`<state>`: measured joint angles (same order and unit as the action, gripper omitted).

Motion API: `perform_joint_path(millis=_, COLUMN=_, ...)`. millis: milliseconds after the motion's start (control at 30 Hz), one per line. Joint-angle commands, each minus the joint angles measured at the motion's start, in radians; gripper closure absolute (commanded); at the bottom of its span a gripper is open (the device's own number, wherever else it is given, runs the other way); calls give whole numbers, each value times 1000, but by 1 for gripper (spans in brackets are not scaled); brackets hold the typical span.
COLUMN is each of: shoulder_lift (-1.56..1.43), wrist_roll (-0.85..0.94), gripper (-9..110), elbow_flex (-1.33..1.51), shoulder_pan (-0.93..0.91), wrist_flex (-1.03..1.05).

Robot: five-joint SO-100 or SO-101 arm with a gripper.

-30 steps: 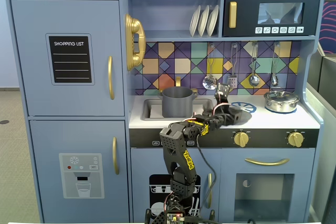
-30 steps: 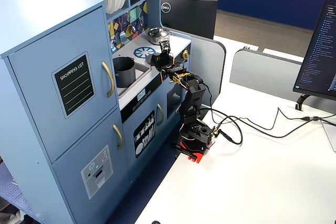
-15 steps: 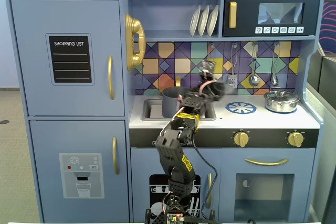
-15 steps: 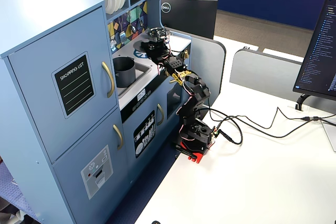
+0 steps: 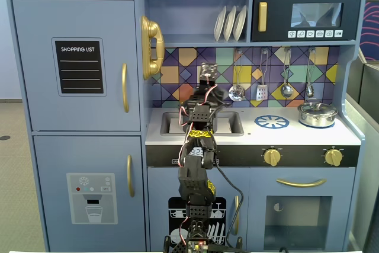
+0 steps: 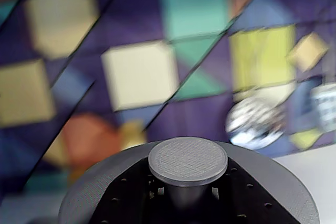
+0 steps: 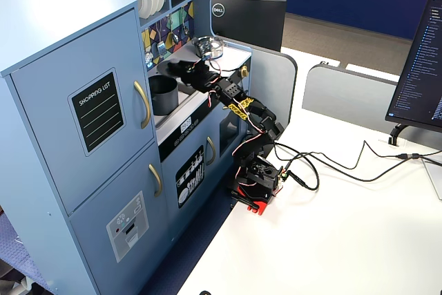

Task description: Pick up the lid from the counter and put it on the gray recipient

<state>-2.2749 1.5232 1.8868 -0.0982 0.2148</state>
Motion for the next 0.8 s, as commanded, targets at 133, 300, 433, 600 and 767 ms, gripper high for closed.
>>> perform_joint_path(millis=133, shoulder_lift=-41, wrist_roll=46, gripper=102, elbow_flex=29, shoulder_pan=71, wrist_flex=-52)
perform_joint_path(millis=300, shoulder_lift=-6, wrist_roll=71, gripper=102, elbow_flex=38, shoulder_pan=87, wrist_flex=-95)
perform_joint_path(millis=433, shoulder_lift=38, wrist_roll=81, gripper=102, elbow_flex=35, shoulder_pan=84, wrist_flex=-140)
perform_joint_path(millis=600, shoulder_lift=77, wrist_roll=81, gripper=102, elbow_flex=37, shoulder_pan=77, wrist_flex=-167)
perform_joint_path(millis=767, shoulder_lift=114, wrist_roll=72, gripper=102, elbow_flex=37, shoulder_pan=67, wrist_flex=-193)
